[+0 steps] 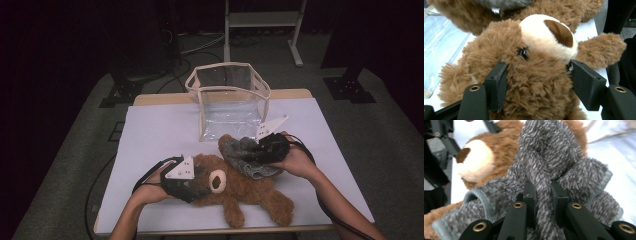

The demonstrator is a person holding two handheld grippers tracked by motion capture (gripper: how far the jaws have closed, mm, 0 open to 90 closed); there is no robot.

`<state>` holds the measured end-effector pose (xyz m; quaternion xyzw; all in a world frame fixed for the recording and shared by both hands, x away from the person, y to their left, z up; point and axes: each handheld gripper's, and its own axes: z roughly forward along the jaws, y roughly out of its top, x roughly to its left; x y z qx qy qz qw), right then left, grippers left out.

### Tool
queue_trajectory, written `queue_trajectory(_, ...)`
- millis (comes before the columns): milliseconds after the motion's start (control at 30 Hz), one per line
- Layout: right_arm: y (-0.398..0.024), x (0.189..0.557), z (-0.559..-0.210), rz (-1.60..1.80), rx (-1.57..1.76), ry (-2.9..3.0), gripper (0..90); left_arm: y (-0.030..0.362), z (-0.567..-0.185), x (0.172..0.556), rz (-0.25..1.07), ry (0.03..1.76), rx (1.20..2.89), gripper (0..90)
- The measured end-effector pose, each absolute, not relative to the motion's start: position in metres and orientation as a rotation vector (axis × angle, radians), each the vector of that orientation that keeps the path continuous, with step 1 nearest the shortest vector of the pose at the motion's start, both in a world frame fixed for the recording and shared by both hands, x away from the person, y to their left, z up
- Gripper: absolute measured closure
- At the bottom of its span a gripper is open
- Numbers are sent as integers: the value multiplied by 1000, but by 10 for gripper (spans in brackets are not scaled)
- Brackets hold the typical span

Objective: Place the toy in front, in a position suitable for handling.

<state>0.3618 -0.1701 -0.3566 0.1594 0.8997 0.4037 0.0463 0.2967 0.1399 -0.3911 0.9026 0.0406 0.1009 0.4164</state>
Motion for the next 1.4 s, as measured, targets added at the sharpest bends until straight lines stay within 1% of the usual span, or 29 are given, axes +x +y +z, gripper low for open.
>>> queue_trajectory(67, -177, 363, -356, 1254, 529, 2731, 769, 141, -390, 297, 253, 107, 2268, 339)
queue_trajectory(167, -177, 360, -362, 1256, 526, 2753, 770, 147, -382, 298, 265, 105, 2262, 332)
queue_trajectory(267, -174, 356, -366, 1296, 502, 2764, 772, 150, -365, 302, 255, 106, 2188, 331)
queue_trajectory(333, -171, 353, -366, 1300, 473, 2772, 773, 144, -356, 306, 271, 98, 2178, 322)
queue_trajectory(433, -168, 348, -366, 1260, 424, 2765, 774, 128, -352, 315, 304, 91, 2218, 305)
queue_trajectory(667, -168, 339, -367, 1263, 369, 2764, 779, 103, -347, 341, 304, 94, 2257, 277)
queue_trajectory(800, -167, 336, -368, 1269, 347, 2773, 781, 94, -346, 351, 273, 88, 2246, 278)
queue_trajectory(867, -167, 335, -368, 1269, 329, 2773, 781, 90, -347, 354, 250, 67, 2243, 334)
queue_trajectory(933, -168, 335, -368, 1268, 330, 2777, 781, 89, -348, 356, 213, 35, 2228, 494)
queue_trajectory(967, -169, 335, -367, 1274, 330, 2774, 780, 91, -348, 356, 204, 28, 2217, 558)
queue_trajectory(1000, -170, 335, -366, 1280, 324, 2769, 780, 92, -348, 356, 206, 33, 2211, 590)
queue_trajectory(1133, -174, 340, -358, 1330, 364, 2726, 782, 99, -346, 354, 229, 50, 2214, 628)
queue_trajectory(1267, -167, 344, -352, 1364, 360, 2694, 783, 106, -346, 353, 215, 68, 2196, 631)
queue_trajectory(1400, -159, 346, -354, 1346, 345, 2712, 784, 111, -347, 351, 206, 80, 2186, 626)
